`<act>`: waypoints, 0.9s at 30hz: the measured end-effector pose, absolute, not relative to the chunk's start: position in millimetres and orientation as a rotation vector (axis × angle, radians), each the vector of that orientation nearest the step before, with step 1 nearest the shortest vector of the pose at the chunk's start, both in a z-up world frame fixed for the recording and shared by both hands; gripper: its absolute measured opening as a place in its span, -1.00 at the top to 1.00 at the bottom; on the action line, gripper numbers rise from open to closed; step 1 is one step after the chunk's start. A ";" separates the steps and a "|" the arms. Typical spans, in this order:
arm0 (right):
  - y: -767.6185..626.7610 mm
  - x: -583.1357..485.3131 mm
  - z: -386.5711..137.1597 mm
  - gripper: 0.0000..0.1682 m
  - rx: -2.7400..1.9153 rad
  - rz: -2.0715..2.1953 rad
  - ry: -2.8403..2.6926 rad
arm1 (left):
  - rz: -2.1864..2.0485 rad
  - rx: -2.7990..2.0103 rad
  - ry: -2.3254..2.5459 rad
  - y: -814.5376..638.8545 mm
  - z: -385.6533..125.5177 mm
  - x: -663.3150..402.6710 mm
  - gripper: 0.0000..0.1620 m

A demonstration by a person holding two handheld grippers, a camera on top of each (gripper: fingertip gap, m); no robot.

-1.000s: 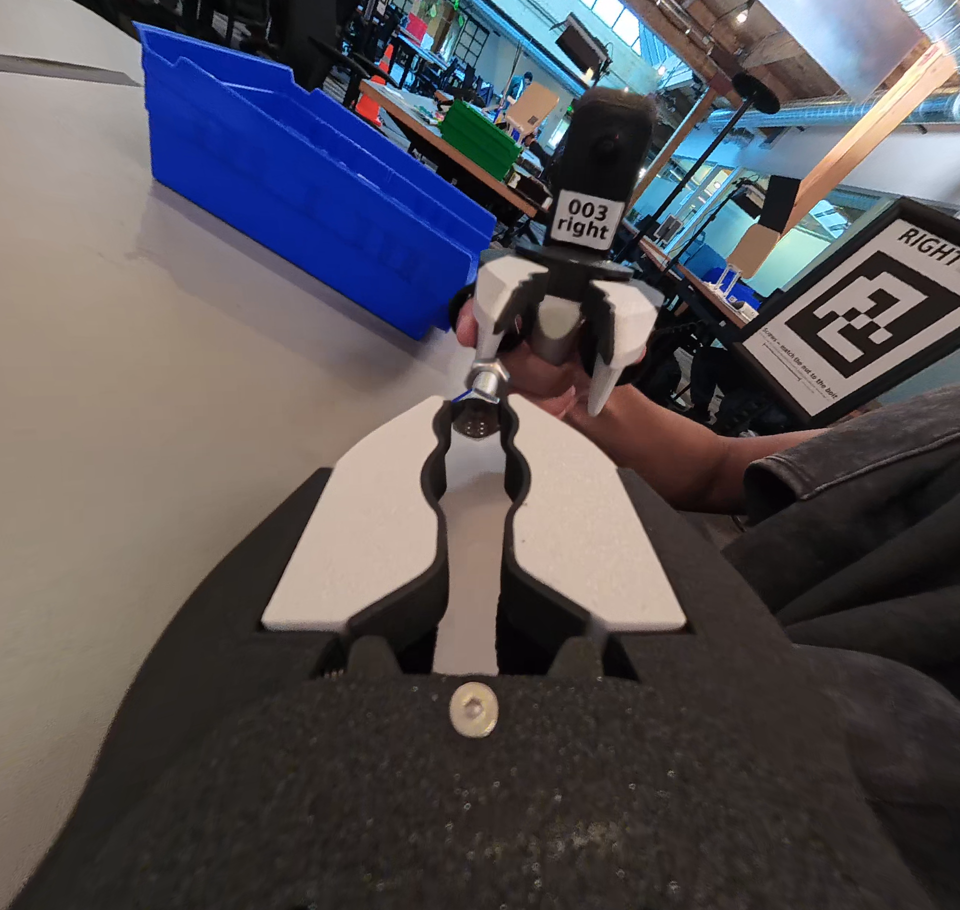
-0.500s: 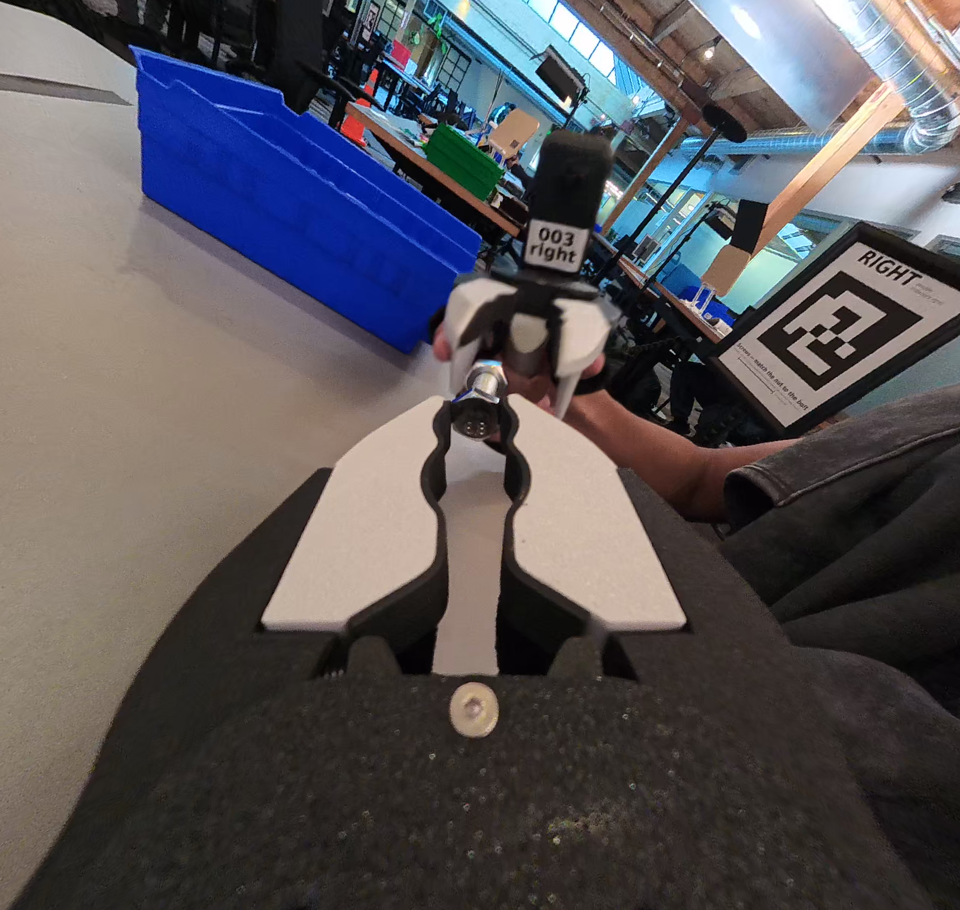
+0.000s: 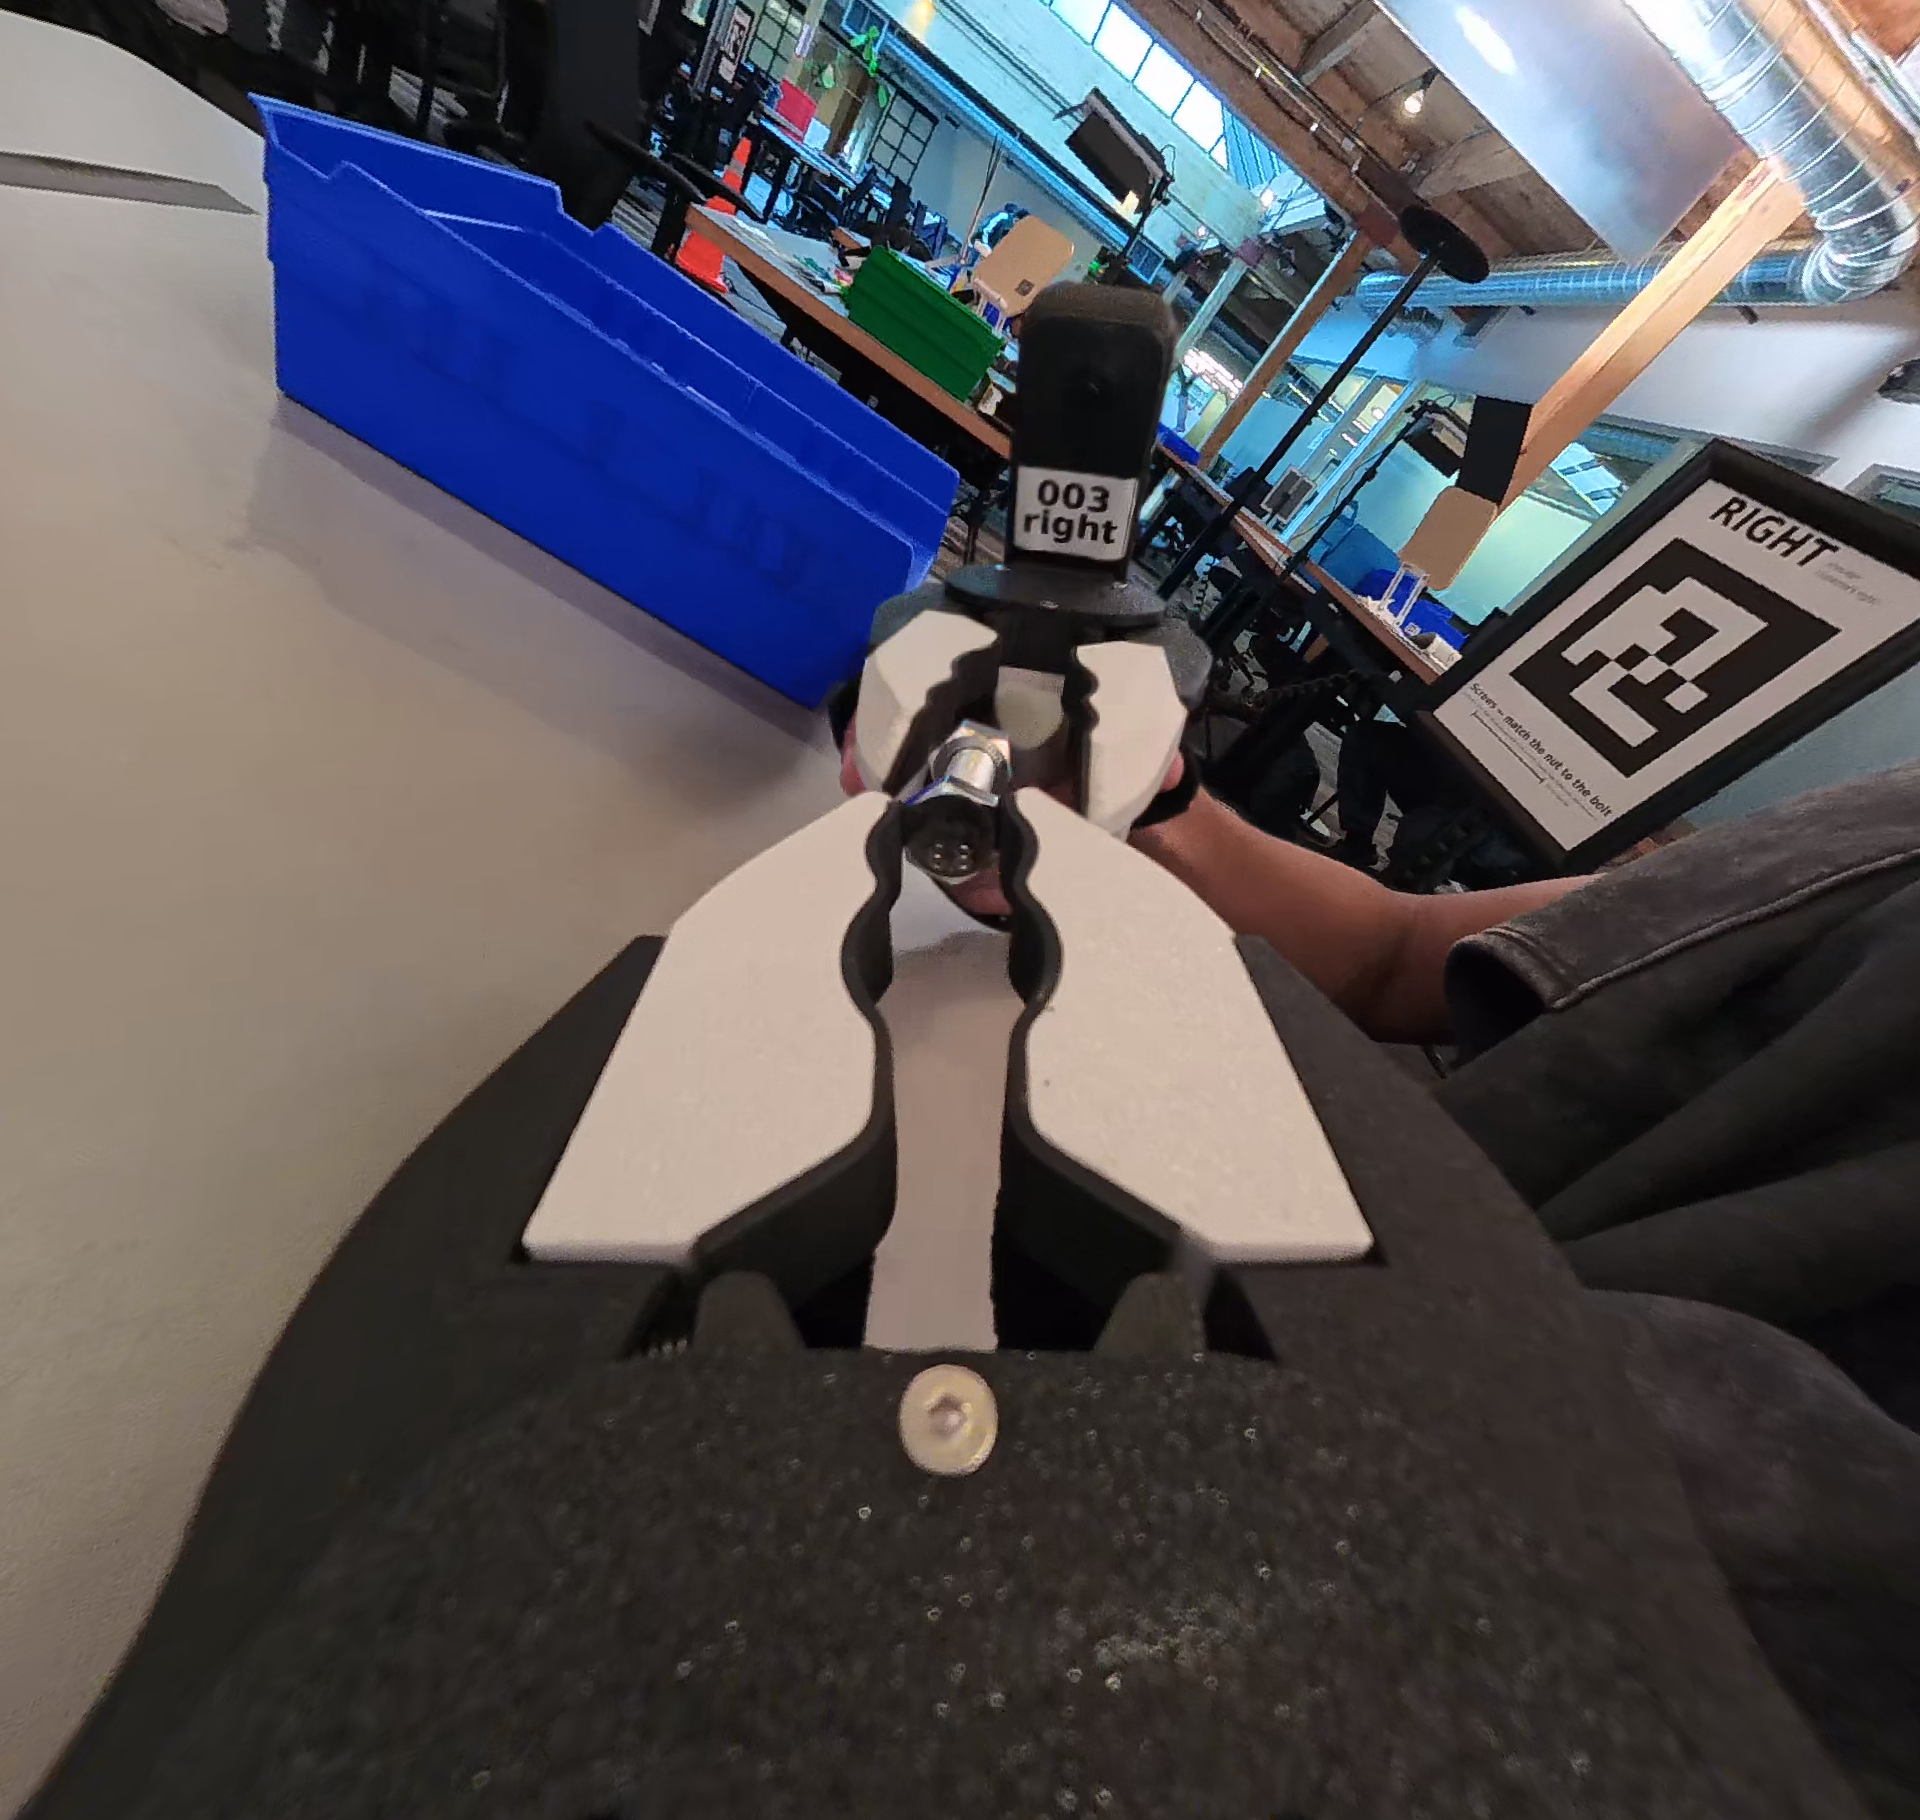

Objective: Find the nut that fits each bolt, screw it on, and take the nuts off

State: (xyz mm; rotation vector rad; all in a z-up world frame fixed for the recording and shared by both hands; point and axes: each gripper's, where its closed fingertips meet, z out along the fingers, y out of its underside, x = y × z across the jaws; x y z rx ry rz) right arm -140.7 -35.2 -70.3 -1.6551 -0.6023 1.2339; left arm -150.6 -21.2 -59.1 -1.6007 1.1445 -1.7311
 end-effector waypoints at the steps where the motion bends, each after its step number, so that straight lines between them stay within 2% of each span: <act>1: -37.0 -145.9 -65.9 0.51 -1.628 1.253 -0.612 | -1.728 -1.604 1.145 -21.0 -59.9 -150.2 0.79; 2: -36.7 -147.3 -58.2 0.43 -1.601 1.247 -0.603 | -1.727 -1.605 1.148 -21.0 -60.6 -150.1 0.79; 4: -38.4 -142.5 -38.1 0.53 -1.502 1.226 -0.599 | -1.699 -1.623 1.150 -18.6 -63.4 -150.3 0.79; 6: -33.7 -130.1 -26.7 0.52 -1.463 1.213 -0.541 | -1.688 -1.628 1.153 -17.1 -65.6 -151.0 0.79; 12: -30.5 -134.4 -73.0 0.48 -1.675 1.237 -0.560 | -1.724 -1.604 1.142 -19.1 -60.3 -151.0 0.79; 14: -35.3 -145.4 -66.4 0.49 -1.632 1.273 -0.588 | -1.715 -1.609 1.146 -19.3 -61.4 -150.2 0.79; 15: -35.6 -147.9 -60.8 0.41 -1.617 1.268 -0.591 | -1.721 -1.606 1.145 -19.5 -61.0 -150.4 0.79; 19: -32.8 -126.3 -29.3 0.53 -1.470 1.260 -0.492 | -1.695 -1.623 1.144 -15.6 -63.4 -152.4 0.79; 24: -23.4 -128.9 -69.3 0.52 -1.684 1.347 -0.406 | -1.739 -1.594 1.124 -17.2 -57.5 -152.8 0.79; 27: -26.4 -140.2 -67.7 0.58 -1.656 1.561 -0.333 | -1.723 -1.598 1.132 -17.7 -58.8 -151.9 0.79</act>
